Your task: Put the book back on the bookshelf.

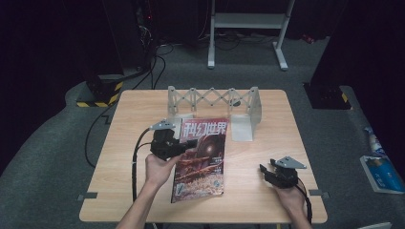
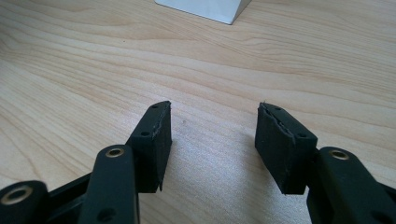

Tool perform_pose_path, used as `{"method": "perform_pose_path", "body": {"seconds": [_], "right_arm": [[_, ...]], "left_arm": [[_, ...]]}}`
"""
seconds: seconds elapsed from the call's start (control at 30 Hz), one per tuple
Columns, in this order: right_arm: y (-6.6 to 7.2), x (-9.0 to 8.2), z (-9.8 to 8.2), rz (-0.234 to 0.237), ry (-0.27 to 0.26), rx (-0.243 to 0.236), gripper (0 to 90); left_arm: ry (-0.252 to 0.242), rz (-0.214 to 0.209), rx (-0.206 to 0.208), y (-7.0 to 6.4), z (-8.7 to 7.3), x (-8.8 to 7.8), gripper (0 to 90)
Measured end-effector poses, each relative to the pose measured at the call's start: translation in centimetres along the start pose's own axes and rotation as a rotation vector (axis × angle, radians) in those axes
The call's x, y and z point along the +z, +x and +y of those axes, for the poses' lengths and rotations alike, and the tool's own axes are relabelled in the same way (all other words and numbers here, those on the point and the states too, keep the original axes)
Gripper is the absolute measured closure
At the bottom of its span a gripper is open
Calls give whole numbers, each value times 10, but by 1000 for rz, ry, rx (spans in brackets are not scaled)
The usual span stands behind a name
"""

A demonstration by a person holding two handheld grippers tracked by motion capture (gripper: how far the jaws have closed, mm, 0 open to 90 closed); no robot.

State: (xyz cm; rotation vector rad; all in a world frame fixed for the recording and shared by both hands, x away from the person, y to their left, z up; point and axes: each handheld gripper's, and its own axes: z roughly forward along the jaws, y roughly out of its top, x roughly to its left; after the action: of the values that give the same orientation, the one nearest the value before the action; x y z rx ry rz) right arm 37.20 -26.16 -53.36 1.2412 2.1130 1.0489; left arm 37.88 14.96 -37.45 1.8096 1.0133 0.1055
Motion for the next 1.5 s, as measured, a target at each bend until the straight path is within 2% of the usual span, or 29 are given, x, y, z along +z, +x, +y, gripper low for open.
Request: {"method": "perform_pose_path", "body": {"seconds": [0.63,1.0,1.5], "right_arm": [[0,-1,0,2,-1,-3,458],[0,-1,0,3,-1,-1,458],[0,-1,0,4,0,1,458]], "left_arm": [[-61,128,35,12,25,-25,842],[-64,202,70,17,40,-35,842],[-104,290,71,28,53,-52,842]]}}
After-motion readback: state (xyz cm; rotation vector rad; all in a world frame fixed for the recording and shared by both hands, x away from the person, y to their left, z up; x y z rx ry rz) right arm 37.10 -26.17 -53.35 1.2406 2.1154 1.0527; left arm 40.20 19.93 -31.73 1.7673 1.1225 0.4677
